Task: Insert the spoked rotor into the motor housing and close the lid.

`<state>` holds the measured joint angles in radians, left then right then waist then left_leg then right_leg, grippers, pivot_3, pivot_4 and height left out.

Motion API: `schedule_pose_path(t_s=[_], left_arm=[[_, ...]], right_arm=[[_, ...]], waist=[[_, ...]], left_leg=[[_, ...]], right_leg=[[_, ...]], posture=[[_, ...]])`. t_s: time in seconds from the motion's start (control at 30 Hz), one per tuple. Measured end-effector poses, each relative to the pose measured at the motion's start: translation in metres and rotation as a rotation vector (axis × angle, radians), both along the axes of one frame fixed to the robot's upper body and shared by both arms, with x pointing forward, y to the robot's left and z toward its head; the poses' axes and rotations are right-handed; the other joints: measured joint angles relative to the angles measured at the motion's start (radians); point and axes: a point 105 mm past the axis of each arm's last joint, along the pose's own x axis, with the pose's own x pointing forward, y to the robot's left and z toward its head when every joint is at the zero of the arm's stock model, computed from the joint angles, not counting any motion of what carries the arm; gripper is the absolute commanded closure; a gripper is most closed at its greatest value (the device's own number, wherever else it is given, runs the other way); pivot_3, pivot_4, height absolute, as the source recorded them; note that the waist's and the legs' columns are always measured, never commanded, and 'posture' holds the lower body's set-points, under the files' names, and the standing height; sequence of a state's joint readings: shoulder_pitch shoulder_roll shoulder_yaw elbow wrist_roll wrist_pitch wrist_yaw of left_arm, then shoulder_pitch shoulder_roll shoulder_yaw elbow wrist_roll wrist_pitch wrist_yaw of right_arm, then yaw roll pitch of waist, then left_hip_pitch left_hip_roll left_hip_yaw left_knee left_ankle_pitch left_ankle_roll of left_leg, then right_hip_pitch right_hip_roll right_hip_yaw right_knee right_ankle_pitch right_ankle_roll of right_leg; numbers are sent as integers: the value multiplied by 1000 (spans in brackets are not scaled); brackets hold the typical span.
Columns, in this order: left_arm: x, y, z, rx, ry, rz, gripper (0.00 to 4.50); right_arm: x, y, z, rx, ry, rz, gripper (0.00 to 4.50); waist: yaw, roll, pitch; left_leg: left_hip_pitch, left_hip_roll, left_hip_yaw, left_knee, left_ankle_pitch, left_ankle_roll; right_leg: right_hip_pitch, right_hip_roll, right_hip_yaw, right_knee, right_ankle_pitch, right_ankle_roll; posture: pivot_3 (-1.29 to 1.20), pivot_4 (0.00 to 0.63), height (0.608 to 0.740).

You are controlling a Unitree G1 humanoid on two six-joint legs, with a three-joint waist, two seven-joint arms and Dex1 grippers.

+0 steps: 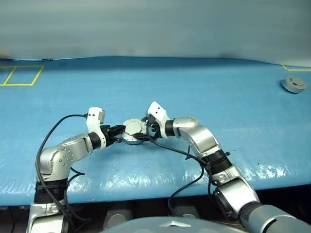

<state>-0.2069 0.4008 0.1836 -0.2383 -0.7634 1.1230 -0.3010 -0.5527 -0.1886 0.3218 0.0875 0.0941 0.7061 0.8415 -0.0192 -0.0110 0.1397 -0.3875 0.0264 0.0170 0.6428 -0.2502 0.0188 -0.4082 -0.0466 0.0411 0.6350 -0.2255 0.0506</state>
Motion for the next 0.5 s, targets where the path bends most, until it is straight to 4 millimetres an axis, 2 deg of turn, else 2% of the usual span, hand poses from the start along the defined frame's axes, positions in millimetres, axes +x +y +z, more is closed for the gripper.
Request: schedule_pose_path(t_s=[0.13, 0.37, 0.5], left_arm=[[0, -1, 2, 9, -17, -12, 4500], [2, -2, 4, 28, -36, -23, 4500], [2, -4, 4, 35, -41, -32, 4500]], right_arm=[[-10, -19, -11, 20, 106, -70, 42], [-27, -38, 21, 277, 219, -208, 42], [-34, -39, 19, 413, 369, -330, 42]], waist=[[2, 1, 1], [7, 1, 2], [7, 2, 3]], left_leg=[[-9, 0, -4, 1, 0, 0], [-17, 0, -10, 0, 0, 0], [-19, 0, -12, 0, 0, -1]], right_leg=[[-4, 0, -4, -3, 1, 0], [-4, 1, -10, -6, 1, 0], [-5, 1, -13, -7, 1, 0]], posture=[[0, 150, 740], [0, 150, 740], [0, 150, 740]])
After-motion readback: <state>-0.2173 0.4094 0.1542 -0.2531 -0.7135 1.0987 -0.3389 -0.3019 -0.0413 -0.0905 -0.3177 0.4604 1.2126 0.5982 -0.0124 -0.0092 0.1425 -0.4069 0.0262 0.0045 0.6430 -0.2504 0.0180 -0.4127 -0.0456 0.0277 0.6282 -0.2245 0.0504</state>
